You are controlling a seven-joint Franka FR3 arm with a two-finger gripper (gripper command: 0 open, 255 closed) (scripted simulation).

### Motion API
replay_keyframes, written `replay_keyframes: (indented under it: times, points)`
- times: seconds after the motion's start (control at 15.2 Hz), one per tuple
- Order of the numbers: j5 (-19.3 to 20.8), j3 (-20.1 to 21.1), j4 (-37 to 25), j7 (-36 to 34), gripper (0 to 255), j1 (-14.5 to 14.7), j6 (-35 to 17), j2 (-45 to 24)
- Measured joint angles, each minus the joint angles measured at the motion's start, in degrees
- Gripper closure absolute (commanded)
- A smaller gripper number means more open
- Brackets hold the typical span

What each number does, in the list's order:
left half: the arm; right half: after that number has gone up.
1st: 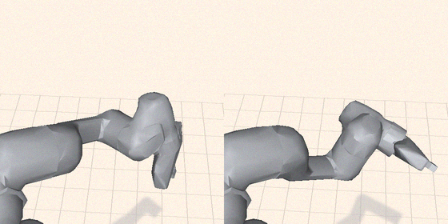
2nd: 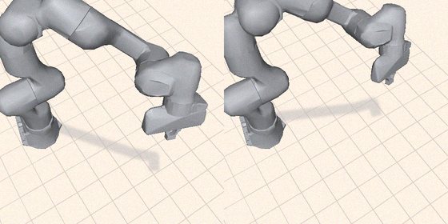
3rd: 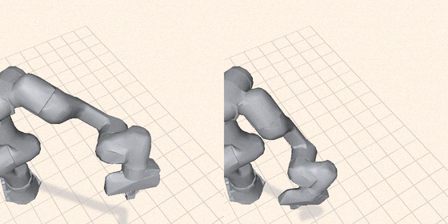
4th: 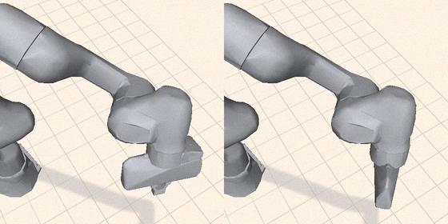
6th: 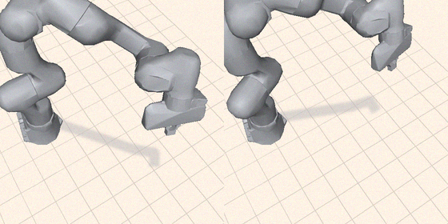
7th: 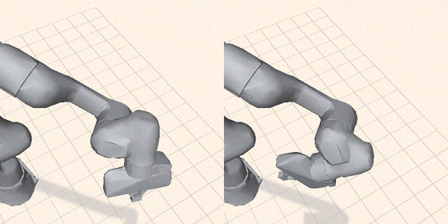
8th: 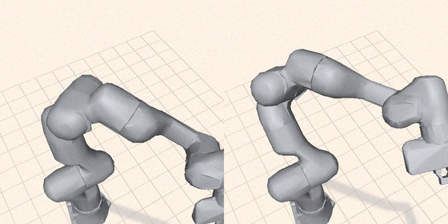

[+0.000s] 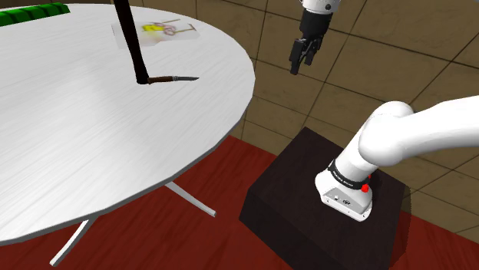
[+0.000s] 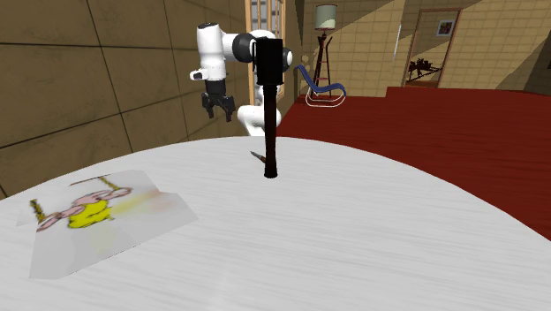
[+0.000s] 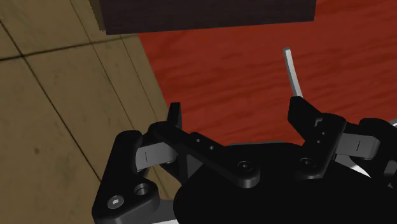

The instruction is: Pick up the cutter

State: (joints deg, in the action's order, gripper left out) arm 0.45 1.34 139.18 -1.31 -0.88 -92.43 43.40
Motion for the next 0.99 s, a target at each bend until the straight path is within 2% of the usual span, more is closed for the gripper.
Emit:
replay_keyframes:
  times: [0.33,0.99]
  points:
    - [-0.53,0.65,-3.35,3.09,0,2.23,-2.82,-5.61]
    - [-1.79,3.70,-19.18,13.27,0,8.51,-7.80,-24.47]
